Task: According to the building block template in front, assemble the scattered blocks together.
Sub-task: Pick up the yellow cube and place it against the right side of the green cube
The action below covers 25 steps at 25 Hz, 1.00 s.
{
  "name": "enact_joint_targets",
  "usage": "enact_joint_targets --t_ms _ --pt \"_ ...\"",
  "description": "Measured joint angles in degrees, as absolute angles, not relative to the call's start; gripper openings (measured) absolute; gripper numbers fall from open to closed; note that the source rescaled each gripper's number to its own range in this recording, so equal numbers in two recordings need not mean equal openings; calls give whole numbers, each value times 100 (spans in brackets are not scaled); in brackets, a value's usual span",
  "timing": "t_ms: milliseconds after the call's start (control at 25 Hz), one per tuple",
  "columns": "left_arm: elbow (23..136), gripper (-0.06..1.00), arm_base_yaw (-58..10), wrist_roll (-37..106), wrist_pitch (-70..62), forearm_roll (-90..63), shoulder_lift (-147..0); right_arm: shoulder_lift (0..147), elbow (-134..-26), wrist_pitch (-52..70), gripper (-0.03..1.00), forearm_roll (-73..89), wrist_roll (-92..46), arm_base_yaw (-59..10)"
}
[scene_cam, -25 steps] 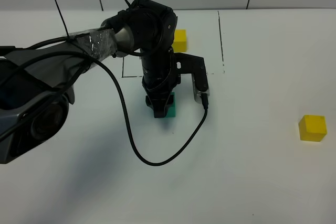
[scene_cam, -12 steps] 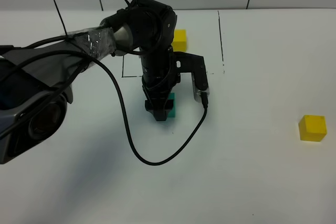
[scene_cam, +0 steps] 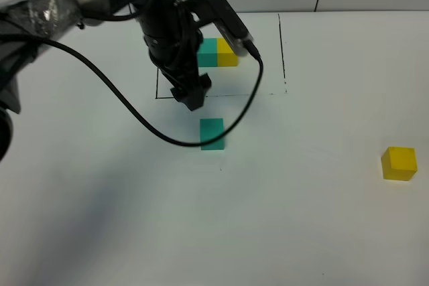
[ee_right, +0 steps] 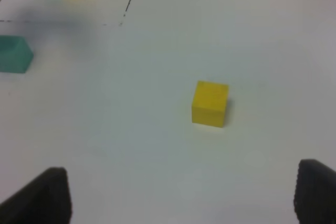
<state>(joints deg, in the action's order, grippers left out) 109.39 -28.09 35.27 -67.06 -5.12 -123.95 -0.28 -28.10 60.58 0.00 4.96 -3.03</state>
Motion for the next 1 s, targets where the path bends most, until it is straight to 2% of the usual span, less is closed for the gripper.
enact_joint_targets --t_ms 160,480,640,1000 --pt "10477 100 -2136 2848 -6612 -359 -11941 -28 -2810 6058 90 0 494 -303" --pt "8815 100 -826 1996 -5875 -459 -10452 -28 -2810 6058 90 0 494 -303" --pt "8237 100 -613 1619 -5886 -449 -9414 -28 -2810 6058 90 0 494 -303" --pt "6823 100 -605 480 -6257 0 -6771 -28 -2810 6058 90 0 494 -303"
